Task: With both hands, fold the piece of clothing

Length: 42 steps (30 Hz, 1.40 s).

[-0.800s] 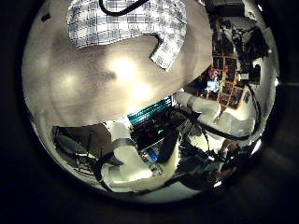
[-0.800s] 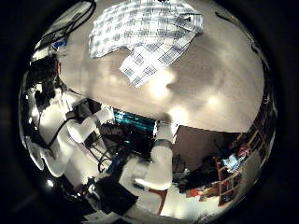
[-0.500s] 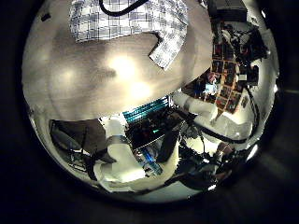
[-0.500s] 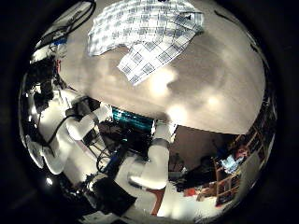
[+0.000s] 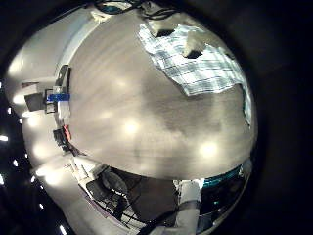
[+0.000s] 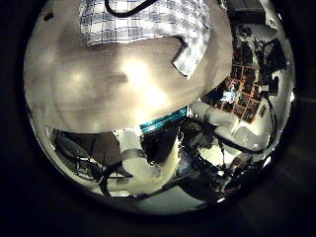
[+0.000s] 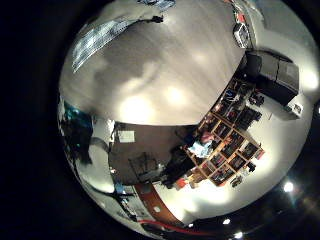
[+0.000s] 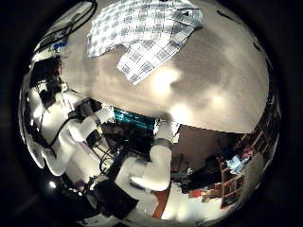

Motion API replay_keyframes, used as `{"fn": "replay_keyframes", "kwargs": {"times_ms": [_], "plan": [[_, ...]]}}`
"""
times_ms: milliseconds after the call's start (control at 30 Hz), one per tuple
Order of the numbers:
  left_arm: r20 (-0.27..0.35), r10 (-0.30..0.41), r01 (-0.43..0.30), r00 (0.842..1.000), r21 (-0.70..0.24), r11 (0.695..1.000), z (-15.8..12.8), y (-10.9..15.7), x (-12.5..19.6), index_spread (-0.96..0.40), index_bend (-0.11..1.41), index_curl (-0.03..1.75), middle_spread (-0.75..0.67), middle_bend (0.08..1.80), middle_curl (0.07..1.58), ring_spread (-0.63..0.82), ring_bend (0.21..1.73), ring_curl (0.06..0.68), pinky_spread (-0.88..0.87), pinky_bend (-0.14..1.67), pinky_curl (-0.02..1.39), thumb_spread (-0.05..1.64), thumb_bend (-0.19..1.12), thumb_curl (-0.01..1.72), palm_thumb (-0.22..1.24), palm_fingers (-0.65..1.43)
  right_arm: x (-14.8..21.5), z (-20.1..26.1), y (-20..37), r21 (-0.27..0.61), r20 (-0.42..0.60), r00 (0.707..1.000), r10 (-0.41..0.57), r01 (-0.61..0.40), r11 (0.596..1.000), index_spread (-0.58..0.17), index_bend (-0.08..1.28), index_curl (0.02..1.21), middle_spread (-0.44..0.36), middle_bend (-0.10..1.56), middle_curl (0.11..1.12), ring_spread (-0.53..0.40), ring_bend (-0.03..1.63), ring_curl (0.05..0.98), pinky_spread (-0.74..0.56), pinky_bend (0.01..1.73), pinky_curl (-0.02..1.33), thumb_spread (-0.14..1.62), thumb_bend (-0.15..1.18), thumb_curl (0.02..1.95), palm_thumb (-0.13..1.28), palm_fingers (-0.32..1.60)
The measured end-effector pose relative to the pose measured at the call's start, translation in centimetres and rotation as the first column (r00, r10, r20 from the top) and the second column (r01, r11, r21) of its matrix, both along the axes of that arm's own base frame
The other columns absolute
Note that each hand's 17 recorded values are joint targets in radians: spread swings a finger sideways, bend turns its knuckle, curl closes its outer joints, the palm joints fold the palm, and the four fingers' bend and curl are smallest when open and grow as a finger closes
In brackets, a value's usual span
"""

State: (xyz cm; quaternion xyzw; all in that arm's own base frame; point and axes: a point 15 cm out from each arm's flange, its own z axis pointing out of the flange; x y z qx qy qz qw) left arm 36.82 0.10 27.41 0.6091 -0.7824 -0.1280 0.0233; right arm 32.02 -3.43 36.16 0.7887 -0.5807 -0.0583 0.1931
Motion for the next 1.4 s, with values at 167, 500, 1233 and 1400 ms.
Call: {"fn": "replay_keyframes", "kwargs": {"times_ms": [167,500,1233,1400], "plan": [[-0.031,-0.021,0.021,0.999,-0.003,1.000,-4.5,0.2,2.2,-0.05,0.16,0.37,0.20,0.18,0.31,0.35,0.64,0.200,0.36,0.35,0.35,1.03,-0.02,0.31,0.16,0.14,-0.6,0.0,0.0,-0.005,-0.020,1.000,-0.012,0.012,1.000,-0.361,0.15,0.25,-0.010,0.27,0.35,0.083,0.62,0.213,0.34,0.71,0.20,1.09,-0.02,0.25,0.04,0.12],[-0.058,-0.035,0.034,0.998,-0.014,0.999,-10.2,0.7,4.7,-0.04,0.17,0.36,0.17,0.19,0.32,0.34,0.64,0.204,0.33,0.35,0.35,1.02,-0.02,0.31,0.23,0.13,-0.6,-0.1,0.0,-0.005,-0.024,1.000,-0.012,0.012,1.000,-0.361,0.15,0.25,-0.005,0.27,0.35,0.080,0.62,0.216,0.34,0.70,0.21,1.09,-0.02,0.25,0.05,0.12],[-0.036,-0.072,0.070,0.997,-0.046,0.996,-6.3,-1.1,3.7,-0.52,0.70,0.77,-0.42,1.03,0.74,-0.44,1.23,0.464,-0.56,0.84,0.52,1.29,0.02,0.35,0.61,1.17,-0.4,-1.1,0.6,-0.006,-0.054,0.999,0.006,-0.007,1.000,-0.370,0.16,0.26,-0.026,0.28,0.35,0.054,0.61,0.217,0.34,0.65,0.21,1.11,-0.02,0.24,0.05,0.17],[-0.058,-0.092,0.090,0.994,-0.047,0.995,-3.6,-1.9,2.3,-0.58,0.75,0.86,-0.44,1.08,0.79,-0.45,1.29,0.496,-0.60,0.92,0.58,1.33,0.02,0.36,0.63,1.10,0.9,-2.5,2.3,0.015,-0.051,0.998,0.043,-0.042,0.999,-0.361,0.16,0.26,-0.057,0.31,0.36,-0.029,0.68,0.232,0.29,0.62,0.20,1.14,-0.01,0.25,0.10,0.28]]}}
